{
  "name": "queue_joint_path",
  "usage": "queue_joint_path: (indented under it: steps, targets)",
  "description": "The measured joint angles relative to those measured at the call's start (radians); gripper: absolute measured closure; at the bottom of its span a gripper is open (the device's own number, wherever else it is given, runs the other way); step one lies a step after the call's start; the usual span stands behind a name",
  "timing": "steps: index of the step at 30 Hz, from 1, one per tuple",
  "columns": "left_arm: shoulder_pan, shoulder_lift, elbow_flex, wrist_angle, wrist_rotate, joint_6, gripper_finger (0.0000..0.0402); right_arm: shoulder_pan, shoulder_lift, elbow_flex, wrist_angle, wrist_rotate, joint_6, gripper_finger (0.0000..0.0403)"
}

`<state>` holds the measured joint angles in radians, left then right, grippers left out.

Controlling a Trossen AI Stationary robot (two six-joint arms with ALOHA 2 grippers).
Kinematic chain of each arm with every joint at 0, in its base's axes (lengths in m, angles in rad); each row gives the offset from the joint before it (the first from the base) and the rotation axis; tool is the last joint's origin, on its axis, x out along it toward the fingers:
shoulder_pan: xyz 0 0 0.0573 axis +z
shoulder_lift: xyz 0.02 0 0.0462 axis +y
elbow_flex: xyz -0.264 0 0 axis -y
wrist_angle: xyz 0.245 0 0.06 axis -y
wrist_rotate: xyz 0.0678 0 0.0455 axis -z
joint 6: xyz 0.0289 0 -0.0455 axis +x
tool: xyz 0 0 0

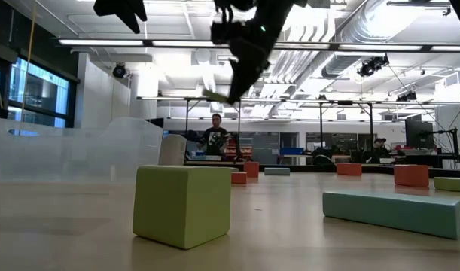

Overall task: Sort & place blocks by color
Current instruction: Put the green block into the top transparent bin

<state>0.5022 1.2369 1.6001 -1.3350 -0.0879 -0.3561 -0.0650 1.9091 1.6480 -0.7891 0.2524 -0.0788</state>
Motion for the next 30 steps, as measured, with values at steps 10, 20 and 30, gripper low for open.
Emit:
queue_joint_path:
  steps: [10,20,30]
  targets:
    - [0.000,0.019,0.000,0.019,0.053,-0.011,0.0275,0.000,-0.002,0.173,0.000,0.172,0.001,0.0300]
    - [0.000,0.054,0.000,0.150,0.133,-0.084,0.0275,0.005,-0.002,0.261,0.001,0.247,-0.170,0.0300]
    - [0.001,0.101,0.000,0.248,0.192,-0.184,0.0275,0.011,-0.002,0.286,0.016,0.269,-0.278,0.0300]
